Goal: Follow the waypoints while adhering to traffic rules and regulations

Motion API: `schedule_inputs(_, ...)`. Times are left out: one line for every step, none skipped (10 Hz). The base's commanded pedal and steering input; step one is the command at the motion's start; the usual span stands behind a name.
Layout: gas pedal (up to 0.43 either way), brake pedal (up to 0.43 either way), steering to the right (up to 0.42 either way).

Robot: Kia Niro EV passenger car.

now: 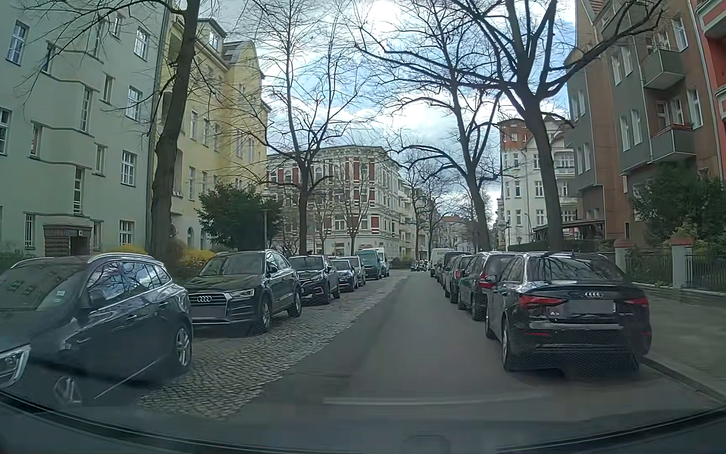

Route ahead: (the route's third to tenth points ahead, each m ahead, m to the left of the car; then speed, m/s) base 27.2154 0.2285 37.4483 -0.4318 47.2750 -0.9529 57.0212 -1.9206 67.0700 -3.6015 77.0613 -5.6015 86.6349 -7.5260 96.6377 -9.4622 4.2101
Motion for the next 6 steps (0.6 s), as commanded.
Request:
schedule_inputs(0.079, 0.03, -0.07)
schedule_inputs(0.079, 0.03, -0.063)
schedule_inputs(0.079, 0.03, -0.049)
schedule_inputs(0.079, 0.03, -0.03)
schedule_inputs(0.079, 0.03, -0.021)
schedule_inputs(0.079, 0.03, -0.019)
